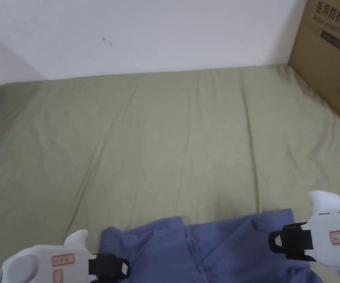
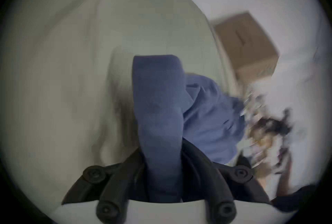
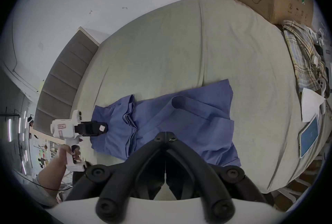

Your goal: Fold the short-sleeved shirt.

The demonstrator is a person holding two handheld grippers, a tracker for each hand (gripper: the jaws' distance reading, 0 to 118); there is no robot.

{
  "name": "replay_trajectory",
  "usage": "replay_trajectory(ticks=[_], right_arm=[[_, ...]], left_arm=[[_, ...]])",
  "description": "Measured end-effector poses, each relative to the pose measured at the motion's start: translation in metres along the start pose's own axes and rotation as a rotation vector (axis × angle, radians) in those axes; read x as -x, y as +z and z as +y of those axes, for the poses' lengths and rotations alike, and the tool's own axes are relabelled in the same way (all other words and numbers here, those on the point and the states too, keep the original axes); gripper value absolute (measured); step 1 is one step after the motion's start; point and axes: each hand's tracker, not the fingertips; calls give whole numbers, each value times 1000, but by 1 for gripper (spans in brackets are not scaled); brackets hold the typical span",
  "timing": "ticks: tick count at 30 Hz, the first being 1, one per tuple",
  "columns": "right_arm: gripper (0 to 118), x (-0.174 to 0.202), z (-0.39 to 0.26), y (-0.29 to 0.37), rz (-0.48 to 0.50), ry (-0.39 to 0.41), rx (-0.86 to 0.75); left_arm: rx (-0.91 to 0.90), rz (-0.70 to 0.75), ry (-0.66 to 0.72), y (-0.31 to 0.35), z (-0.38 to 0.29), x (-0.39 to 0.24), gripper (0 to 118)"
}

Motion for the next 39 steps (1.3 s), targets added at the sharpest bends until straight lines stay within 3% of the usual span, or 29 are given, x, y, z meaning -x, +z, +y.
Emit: replay_trajectory(ticks=[2,6,8,10,14,16,22,24,25,26,27,28,29,31,36,37,39], right_arm=[[1,1,0,2,15,1,-3],[1,5,0,5,27,26,-18],[1,5,-1,6,38,30,-22],[1,4,-3,8,63,23,-28],[1,0,-9,13,73,19,-38],[1,-5,-10,17,79,9,-44],[1,-23,-13,27,64,-26,-61],[1,-29,-13,30,58,-34,-68],[1,-32,-13,30,53,-37,-70],[1,-34,-13,30,50,-42,-72],[1,-36,-12,30,48,-47,-74],[1,-38,-12,30,49,-52,-75],[1,-39,-12,30,51,-57,-76],[1,-40,-11,30,55,-61,-79],[1,-42,-9,31,58,-63,-97],[1,-43,-9,31,58,-66,-100],[1,-44,-9,33,57,-73,-108]], left_arm=[[-6,232,-180,23,-2,-18,7],[-8,667,-345,55,-9,-20,7],[-10,763,-395,64,-12,-21,7],[-19,698,-340,73,-11,-31,7],[-85,324,-158,73,1,-79,7],[-69,206,-130,57,7,-110,7],[80,3,-82,-28,18,-181,8],[106,22,-122,-56,16,-197,20],[118,26,-117,-67,15,-201,35],[156,2,-107,-76,15,-201,72],[193,-51,-86,-84,13,-199,97],[230,-97,-53,-87,11,-196,112],[234,-144,-19,-87,10,-195,117],[188,-179,-9,-73,10,-194,117],[76,54,-253,-42,13,-215,112],[89,27,-298,-41,12,-220,102],[97,60,-354,-49,11,-228,34]])
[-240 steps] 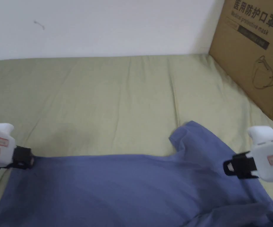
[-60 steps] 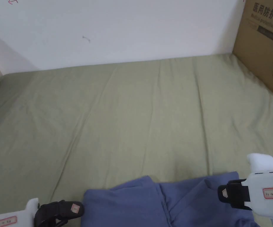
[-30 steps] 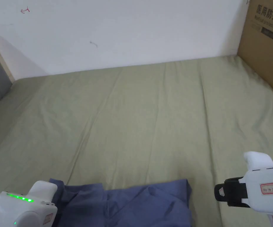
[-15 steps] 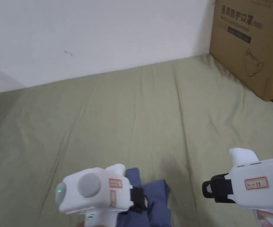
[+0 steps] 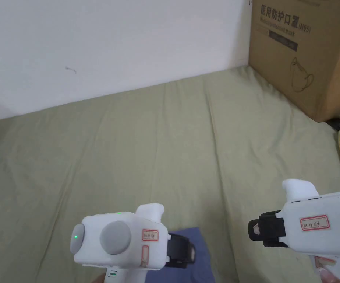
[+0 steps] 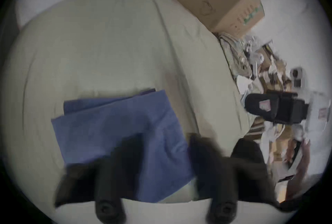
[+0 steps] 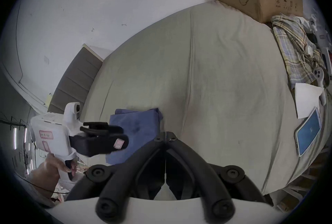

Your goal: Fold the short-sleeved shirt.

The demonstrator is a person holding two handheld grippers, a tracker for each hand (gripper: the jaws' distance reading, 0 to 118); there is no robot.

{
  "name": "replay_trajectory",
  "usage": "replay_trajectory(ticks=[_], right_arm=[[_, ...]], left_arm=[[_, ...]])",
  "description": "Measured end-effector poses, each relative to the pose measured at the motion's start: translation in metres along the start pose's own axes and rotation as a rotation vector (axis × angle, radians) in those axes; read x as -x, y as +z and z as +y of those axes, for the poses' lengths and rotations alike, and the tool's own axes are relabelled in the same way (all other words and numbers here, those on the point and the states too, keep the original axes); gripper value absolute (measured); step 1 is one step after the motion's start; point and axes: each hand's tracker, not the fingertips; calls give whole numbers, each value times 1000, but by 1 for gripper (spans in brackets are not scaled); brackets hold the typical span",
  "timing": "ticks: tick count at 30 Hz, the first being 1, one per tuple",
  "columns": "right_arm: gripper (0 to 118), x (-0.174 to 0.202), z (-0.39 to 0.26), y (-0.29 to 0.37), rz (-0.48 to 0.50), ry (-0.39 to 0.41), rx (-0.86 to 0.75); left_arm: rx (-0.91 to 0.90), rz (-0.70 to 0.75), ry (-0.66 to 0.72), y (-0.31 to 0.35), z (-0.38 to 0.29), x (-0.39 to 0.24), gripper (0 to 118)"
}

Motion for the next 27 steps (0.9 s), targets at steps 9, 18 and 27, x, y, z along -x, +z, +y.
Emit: replay_trajectory(ticks=[9,18,27], right_arm=[[1,-10,-3,7,-22,-21,-11],[1,-9,-8,19,-44,-31,-30],[1,34,-2,-18,157,-2,77]], left_arm=[[158,37,16,-98,-10,-18,7],[-29,59,-167,-27,-19,-52,7],[-330,339,78,101,-74,67,7]])
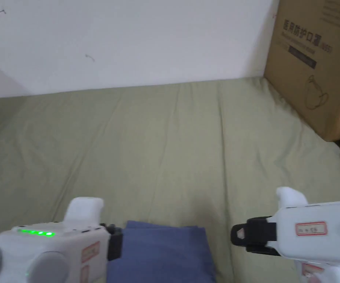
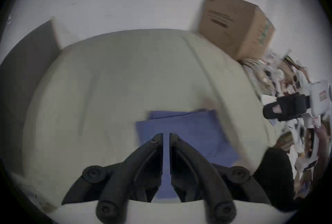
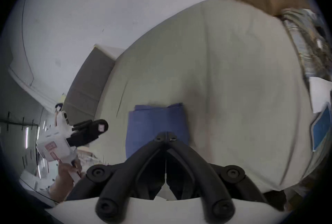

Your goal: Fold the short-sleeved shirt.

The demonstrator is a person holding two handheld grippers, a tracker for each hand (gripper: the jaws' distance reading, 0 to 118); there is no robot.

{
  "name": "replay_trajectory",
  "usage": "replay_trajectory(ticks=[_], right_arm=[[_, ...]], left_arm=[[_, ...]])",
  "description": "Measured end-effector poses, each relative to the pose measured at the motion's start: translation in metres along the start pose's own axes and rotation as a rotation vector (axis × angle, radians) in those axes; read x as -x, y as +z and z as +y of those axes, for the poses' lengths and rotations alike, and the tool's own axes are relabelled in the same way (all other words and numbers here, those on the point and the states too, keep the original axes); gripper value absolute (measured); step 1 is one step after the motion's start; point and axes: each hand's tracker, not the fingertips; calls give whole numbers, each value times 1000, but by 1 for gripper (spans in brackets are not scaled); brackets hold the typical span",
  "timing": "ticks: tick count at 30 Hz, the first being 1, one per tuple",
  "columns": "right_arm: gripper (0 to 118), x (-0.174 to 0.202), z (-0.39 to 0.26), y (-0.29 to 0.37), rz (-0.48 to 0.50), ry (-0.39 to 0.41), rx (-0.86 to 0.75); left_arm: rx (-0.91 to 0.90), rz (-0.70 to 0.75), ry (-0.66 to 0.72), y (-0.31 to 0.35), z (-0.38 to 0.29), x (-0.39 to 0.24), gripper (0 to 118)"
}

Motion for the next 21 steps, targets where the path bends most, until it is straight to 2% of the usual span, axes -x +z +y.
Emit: replay_trajectory(ticks=[2,3,7,9,10,11,12,13,14,15,17,19,21], right_arm=[[0,21,1,-36,-78,96,63],[1,25,1,-49,-82,116,90],[1,24,-2,-114,-107,127,251],[1,16,-6,-135,-193,164,314],[1,9,-10,-140,-285,205,348],[1,0,-12,-142,-314,225,372],[1,-7,-12,-139,-269,174,349],[1,-15,-10,-130,-207,60,317],[1,-20,-9,-127,-204,-24,313],[2,-21,-8,-128,-216,-30,324],[2,-12,-7,-135,-261,57,337],[2,3,-10,-139,-330,130,344],[2,15,-12,-145,-385,207,349]], left_arm=[[38,4,106,-2,-10,29,7],[46,-7,161,-3,-15,39,7],[78,-101,327,-16,-36,68,7],[111,-106,351,-27,-41,72,10],[110,-139,385,-32,-44,77,13],[109,-172,413,-38,-45,81,27],[107,-207,439,-43,-46,85,44],[110,-249,470,-51,-44,84,65],[141,-273,469,-59,-43,85,91],[164,-288,468,-66,-42,84,98],[172,-267,425,-79,-37,77,100],[185,-259,370,-91,-32,73,108],[210,-303,373,-106,-33,73,115]])
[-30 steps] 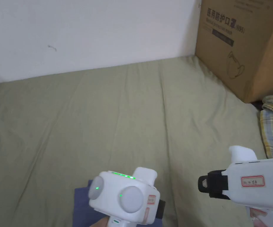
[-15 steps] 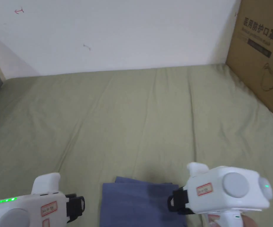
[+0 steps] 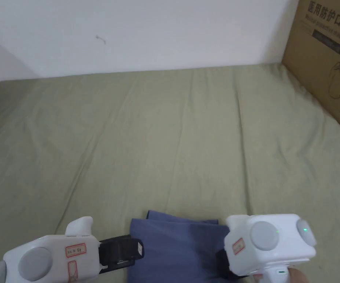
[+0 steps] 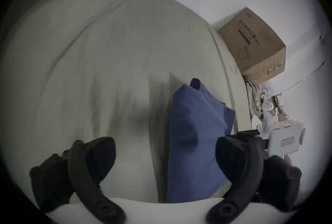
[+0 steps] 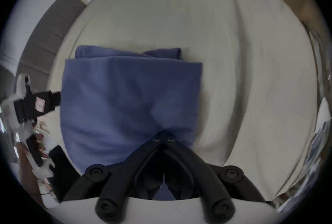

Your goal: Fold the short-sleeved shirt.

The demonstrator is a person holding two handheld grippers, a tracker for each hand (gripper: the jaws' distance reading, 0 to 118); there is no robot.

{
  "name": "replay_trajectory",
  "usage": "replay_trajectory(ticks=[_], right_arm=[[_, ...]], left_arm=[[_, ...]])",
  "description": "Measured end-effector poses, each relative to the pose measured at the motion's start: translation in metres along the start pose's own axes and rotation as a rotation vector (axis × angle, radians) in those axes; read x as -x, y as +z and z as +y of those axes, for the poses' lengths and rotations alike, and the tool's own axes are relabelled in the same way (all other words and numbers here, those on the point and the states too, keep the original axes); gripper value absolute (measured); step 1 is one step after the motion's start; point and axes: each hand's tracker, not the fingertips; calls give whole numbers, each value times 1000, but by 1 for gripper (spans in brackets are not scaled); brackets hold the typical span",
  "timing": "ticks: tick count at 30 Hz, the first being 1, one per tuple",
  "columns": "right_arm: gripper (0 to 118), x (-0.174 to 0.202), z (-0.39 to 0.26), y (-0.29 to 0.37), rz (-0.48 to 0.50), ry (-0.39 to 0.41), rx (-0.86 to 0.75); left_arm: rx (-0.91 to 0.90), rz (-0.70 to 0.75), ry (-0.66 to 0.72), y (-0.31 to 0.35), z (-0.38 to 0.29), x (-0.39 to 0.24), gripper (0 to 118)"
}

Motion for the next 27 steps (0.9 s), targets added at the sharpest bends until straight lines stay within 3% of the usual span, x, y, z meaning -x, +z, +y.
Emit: replay_trajectory(ticks=[3,7,11,13,14,15,16,17,18,20,27], right_arm=[[2,11,0,-3,-31,15,-4],[2,7,1,-5,-18,-19,-1],[3,11,5,-7,-32,-35,15],[3,10,2,-6,-33,-77,1],[3,10,1,-7,-28,-106,-2],[2,9,1,-8,-23,-124,-2],[3,7,2,-7,-20,-116,-1],[3,6,1,-6,-3,-108,-6],[3,7,1,-7,31,-104,-25],[3,9,0,-7,-4,-97,-14],[3,30,-3,26,15,-128,-102]], left_arm=[[101,-220,106,-32,-1,16,118],[96,-355,46,-41,1,15,118],[244,-744,336,-62,-6,25,117],[219,-626,243,-68,-12,20,114],[196,-583,174,-68,-12,19,100],[175,-527,154,-68,-11,20,72],[155,-396,163,-69,-12,25,26],[155,-315,170,-76,-14,31,21],[155,-453,224,-76,-19,33,21],[128,-369,113,-67,-18,20,21],[98,-239,1,-22,-7,3,21]])
